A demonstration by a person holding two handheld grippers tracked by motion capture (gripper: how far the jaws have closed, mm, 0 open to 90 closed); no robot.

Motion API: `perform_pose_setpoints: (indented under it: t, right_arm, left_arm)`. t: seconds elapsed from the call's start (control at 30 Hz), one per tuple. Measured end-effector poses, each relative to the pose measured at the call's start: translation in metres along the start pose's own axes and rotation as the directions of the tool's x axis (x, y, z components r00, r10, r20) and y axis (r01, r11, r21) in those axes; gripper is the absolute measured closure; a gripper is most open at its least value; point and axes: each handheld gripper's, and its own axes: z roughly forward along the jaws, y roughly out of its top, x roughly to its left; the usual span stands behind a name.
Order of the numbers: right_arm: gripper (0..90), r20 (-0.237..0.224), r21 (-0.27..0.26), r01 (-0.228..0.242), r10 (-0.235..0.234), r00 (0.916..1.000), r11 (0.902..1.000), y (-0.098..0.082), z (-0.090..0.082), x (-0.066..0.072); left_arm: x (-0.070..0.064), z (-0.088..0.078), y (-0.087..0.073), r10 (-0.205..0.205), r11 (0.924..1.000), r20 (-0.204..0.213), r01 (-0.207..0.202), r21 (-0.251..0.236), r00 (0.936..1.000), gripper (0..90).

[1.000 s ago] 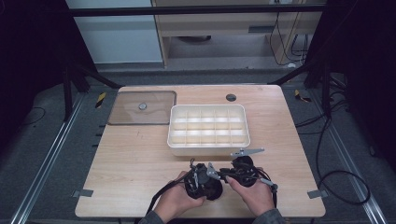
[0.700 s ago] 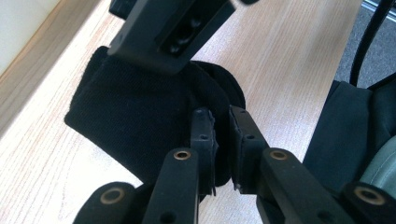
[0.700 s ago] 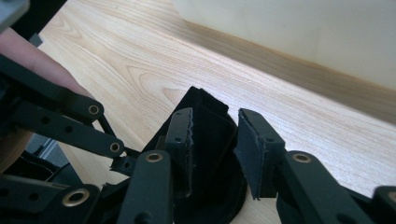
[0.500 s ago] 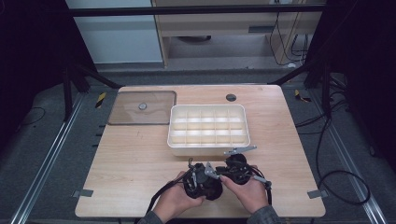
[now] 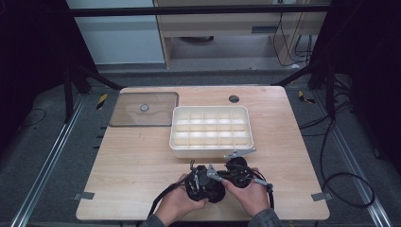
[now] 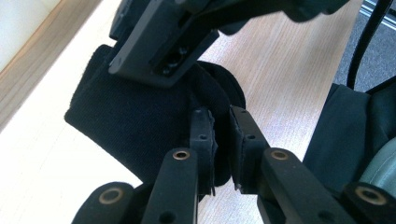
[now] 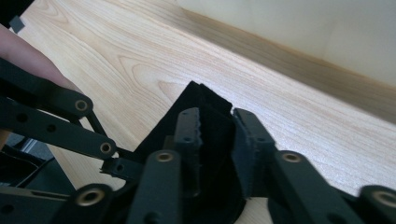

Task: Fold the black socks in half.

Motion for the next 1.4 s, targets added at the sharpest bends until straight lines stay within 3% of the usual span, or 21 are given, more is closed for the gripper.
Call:
perform_pose_setpoints:
  t: [0.2, 0.63, 0.8, 1.13, 1.4]
  right_arm:
    - [83.1, 0.016, 0.018, -0.005, 0.004, 0.9999, 0.9998, -0.002, -0.001, -0.002]
    - [84.2, 0.048, 0.054, -0.011, 0.009, 0.9988, 0.9985, -0.01, 0.002, -0.01]
    - [84.1, 0.049, 0.061, -0.014, 0.011, 0.9987, 0.998, -0.011, 0.004, -0.013]
    - [83.5, 0.048, 0.07, -0.021, 0.018, 0.9987, 0.9973, -0.014, 0.004, -0.018]
    - [82.6, 0.047, 0.073, -0.024, 0.021, 0.9987, 0.997, -0.015, 0.004, -0.02]
  left_arm:
    - [0.0, 0.001, 0.001, -0.004, 1.0, 0.002, 0.004, -0.004, 1.0, 79.4]
    - [-0.005, -0.003, 0.003, -0.019, 0.9991, -0.009, 0.018, -0.038, 0.9998, 69.9]
    - [-0.007, -0.012, 0.006, -0.023, 0.9987, -0.023, 0.022, -0.047, 0.9995, 67.5]
    - [0.001, -0.032, 0.004, -0.037, 0.996, -0.058, 0.032, -0.083, 0.9976, 65.9]
    - [0.012, -0.037, -0.002, -0.058, 0.9951, -0.095, 0.05, -0.085, 0.9938, 65.5]
